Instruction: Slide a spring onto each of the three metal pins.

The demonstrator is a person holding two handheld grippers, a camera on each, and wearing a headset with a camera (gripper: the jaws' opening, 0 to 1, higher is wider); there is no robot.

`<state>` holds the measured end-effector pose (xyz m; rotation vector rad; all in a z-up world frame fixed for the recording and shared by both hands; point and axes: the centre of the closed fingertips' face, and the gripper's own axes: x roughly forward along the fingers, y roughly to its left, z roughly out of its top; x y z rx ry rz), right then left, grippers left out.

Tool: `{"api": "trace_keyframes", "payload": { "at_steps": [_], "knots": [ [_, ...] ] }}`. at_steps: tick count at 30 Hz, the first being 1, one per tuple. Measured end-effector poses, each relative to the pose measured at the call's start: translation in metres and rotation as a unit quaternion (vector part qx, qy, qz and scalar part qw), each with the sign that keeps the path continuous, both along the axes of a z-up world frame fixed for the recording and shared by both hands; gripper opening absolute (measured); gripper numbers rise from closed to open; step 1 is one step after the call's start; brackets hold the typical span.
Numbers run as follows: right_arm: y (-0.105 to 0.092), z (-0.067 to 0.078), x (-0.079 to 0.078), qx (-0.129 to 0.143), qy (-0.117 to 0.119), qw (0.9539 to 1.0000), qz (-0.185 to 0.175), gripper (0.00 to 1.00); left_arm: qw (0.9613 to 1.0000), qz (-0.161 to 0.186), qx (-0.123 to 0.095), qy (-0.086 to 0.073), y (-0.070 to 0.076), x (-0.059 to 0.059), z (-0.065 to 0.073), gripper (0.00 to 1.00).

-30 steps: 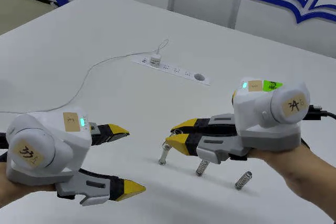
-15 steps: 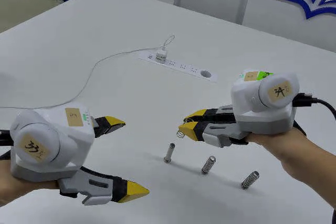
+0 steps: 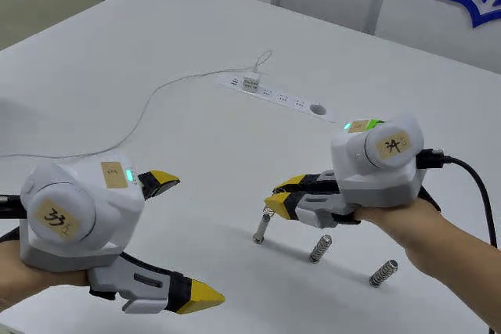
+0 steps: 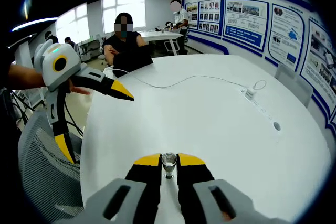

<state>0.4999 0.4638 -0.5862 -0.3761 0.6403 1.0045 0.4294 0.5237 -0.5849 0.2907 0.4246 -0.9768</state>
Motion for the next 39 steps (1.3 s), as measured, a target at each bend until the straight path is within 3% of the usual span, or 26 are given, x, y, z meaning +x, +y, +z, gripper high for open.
{"api": "trace_keyframes", "payload": {
  "at_steps": [6,16,39],
  "knots": [
    [0.0,-0.005,0.0,-0.006,0.004,1.0,0.001,0.12,1.0,0.005,-0.005,0.0,-0.002,0.003,0.0,1.0],
    [-0.002,-0.026,-0.002,-0.024,0.015,0.9996,0.001,0.12,1.0,0.002,-0.004,0.002,-0.006,0.002,-0.002,1.0],
    [0.004,-0.062,-0.009,-0.059,0.028,0.9976,0.023,0.12,0.9998,0.016,-0.002,0.012,0.003,0.001,-0.006,1.0]
  ]
}}
